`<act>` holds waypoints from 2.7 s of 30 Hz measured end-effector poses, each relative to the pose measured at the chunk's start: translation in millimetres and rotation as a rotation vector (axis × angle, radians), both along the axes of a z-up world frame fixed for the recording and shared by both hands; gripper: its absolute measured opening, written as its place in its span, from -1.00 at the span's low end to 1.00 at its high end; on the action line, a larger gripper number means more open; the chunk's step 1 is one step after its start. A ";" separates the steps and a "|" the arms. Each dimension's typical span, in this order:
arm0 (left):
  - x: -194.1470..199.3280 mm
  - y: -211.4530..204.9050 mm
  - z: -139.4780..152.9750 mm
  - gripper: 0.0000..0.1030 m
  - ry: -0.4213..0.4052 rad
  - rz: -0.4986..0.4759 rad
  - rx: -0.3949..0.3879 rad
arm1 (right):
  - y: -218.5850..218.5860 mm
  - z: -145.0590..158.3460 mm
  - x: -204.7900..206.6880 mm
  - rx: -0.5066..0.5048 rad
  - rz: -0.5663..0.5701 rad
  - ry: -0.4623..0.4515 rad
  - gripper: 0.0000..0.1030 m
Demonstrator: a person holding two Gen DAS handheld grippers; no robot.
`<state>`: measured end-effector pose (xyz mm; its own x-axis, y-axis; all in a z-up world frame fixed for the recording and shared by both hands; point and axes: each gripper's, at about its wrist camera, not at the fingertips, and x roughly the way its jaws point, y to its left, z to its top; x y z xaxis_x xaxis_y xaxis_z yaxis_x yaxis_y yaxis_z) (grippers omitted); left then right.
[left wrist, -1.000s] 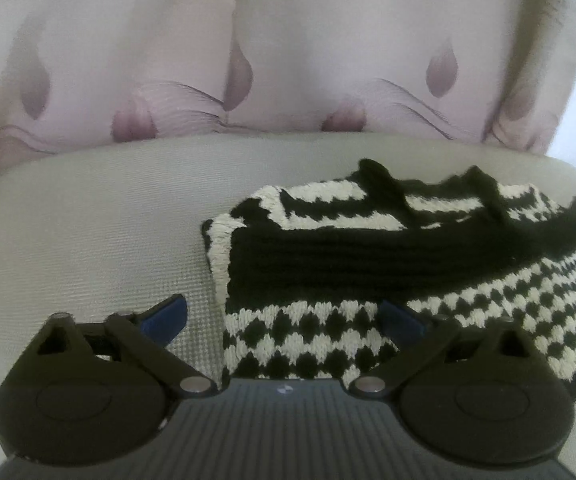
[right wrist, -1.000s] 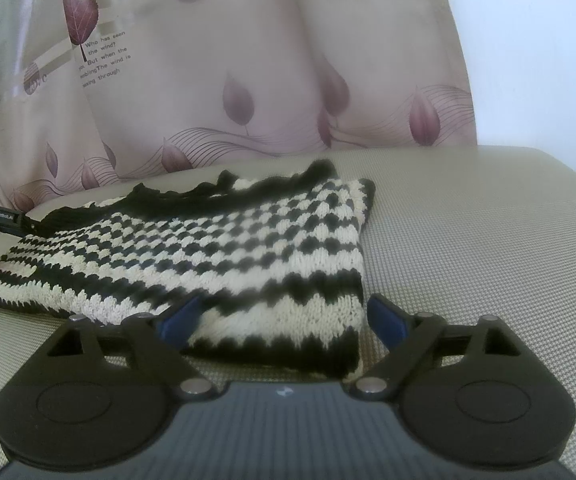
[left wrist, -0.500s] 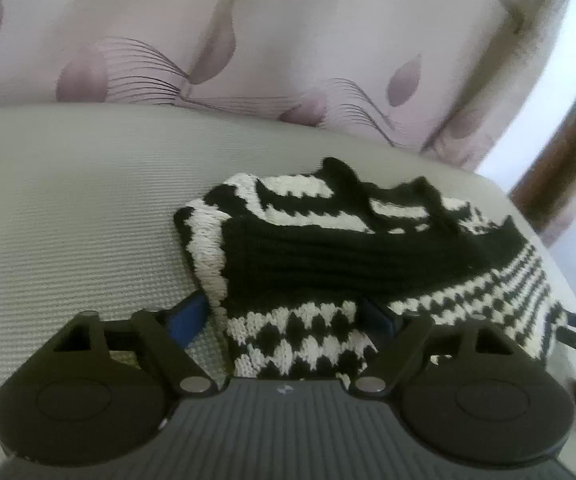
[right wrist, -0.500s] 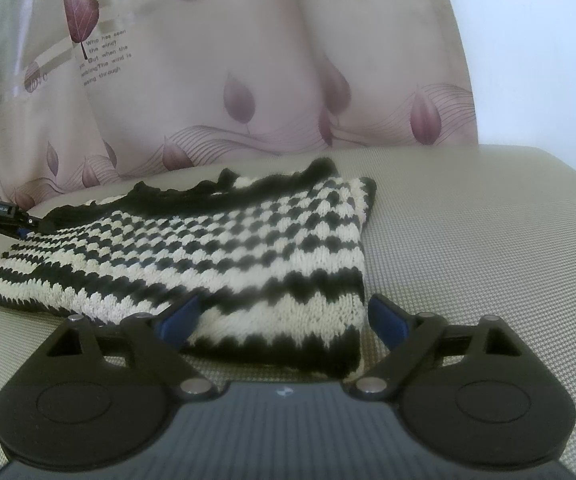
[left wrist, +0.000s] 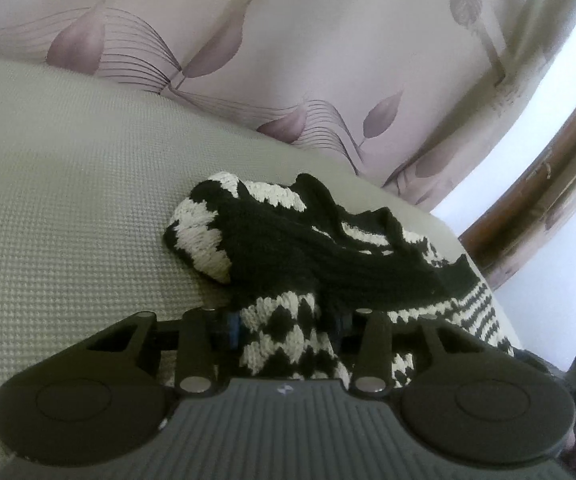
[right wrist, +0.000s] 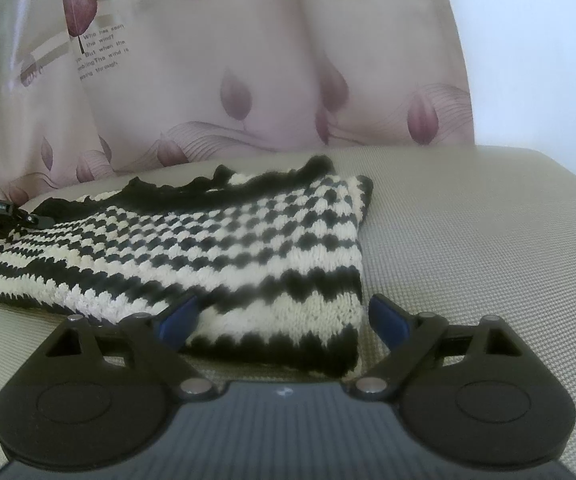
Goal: Fold small clothes
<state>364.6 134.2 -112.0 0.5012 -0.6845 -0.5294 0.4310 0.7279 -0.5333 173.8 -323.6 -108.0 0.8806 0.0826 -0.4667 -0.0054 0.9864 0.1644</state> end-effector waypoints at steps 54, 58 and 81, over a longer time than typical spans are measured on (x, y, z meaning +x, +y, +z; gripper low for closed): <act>-66.2 -177.6 19.7 -0.29 0.218 0.170 -0.403 | 5.5 20.1 25.3 0.607 0.326 -0.124 0.91; -73.2 -172.3 11.0 -0.18 0.189 0.164 -0.480 | 12.8 22.4 48.7 0.620 0.334 -0.110 0.91; -124.8 -139.3 2.9 0.32 0.054 0.001 -0.504 | -1.7 -6.1 87.2 0.892 0.220 0.009 0.93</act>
<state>239.7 -5.0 -109.2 0.4831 -0.8611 -0.1587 0.3924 0.3750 -0.8399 261.0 -325.3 -114.1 0.7991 0.5805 -0.1565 -0.1726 0.4709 0.8651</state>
